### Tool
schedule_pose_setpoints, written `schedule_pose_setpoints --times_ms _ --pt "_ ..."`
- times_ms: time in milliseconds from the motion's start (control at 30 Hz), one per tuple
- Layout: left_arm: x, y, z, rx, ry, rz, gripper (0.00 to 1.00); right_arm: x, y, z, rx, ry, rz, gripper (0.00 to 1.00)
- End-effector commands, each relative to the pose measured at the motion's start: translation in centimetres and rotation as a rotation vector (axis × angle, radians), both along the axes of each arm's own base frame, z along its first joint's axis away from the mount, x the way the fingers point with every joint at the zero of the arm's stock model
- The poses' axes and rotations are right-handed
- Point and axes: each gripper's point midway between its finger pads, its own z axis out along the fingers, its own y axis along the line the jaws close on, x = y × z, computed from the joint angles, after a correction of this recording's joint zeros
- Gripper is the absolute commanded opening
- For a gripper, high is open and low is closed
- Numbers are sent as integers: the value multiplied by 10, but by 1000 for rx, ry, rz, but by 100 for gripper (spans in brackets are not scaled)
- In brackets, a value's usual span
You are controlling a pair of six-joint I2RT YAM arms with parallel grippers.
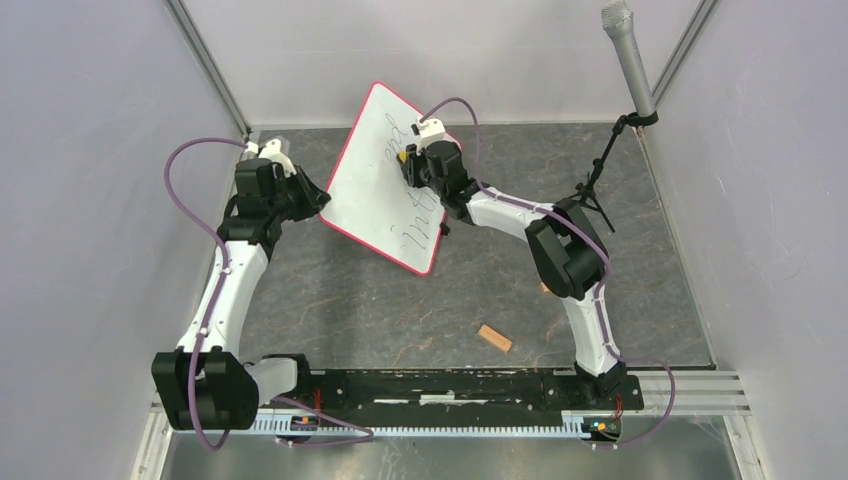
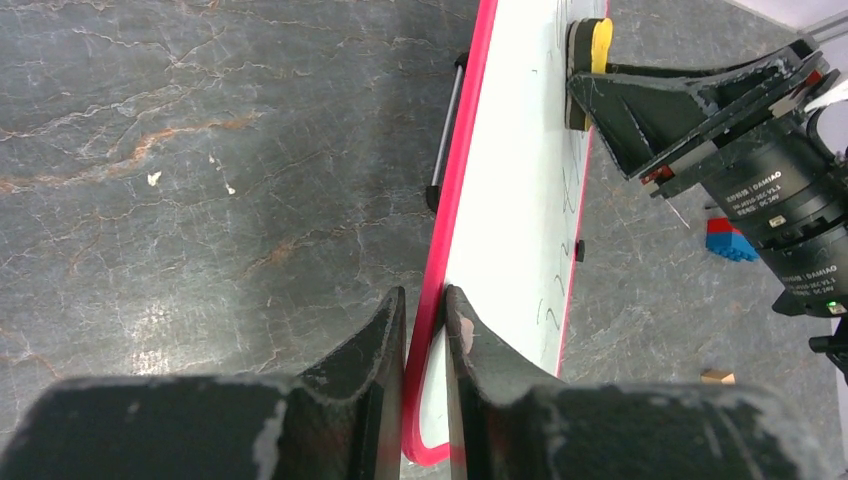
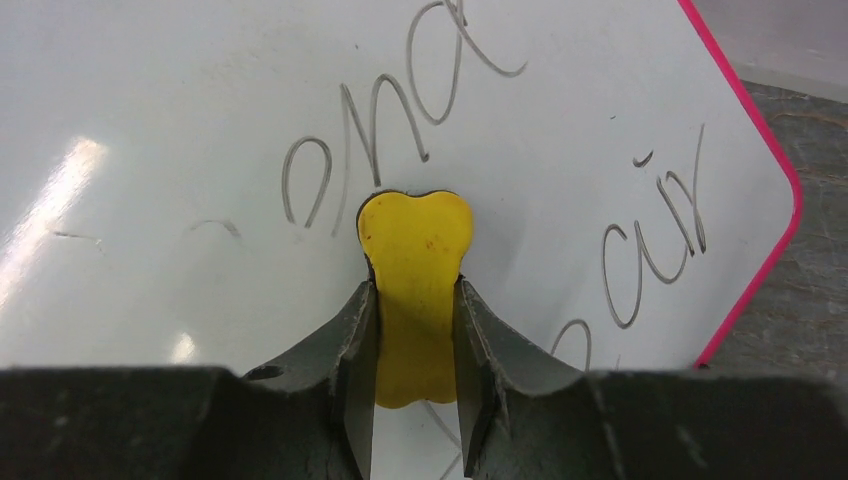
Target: Erase the whiteboard
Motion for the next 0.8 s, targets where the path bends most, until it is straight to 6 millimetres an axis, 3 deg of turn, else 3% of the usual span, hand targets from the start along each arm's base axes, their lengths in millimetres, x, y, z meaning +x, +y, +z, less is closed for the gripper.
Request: schedule_pose_setpoints --times_ms 0,167,233,300,467,567,767 --pt "0 -6 12 0 -36 -37 2 -63 43 -22 -71 73 151 22" --pt "-1 -5 12 4 -39 -34 2 -96 92 16 -65 -46 267 22" --pt "-1 -5 12 3 -37 -34 2 -95 101 27 -47 -80 283 22" --pt "-1 -5 12 4 -38 -34 2 -82 101 31 -44 -97 259 22" --pt "0 -6 11 2 -33 -36 2 -33 89 8 -35 -52 200 22" --pt "0 -6 10 1 -31 -37 2 -8 69 -13 -30 7 144 22" --pt "1 -7 9 0 -31 -41 2 6 28 -46 -45 105 58 22"
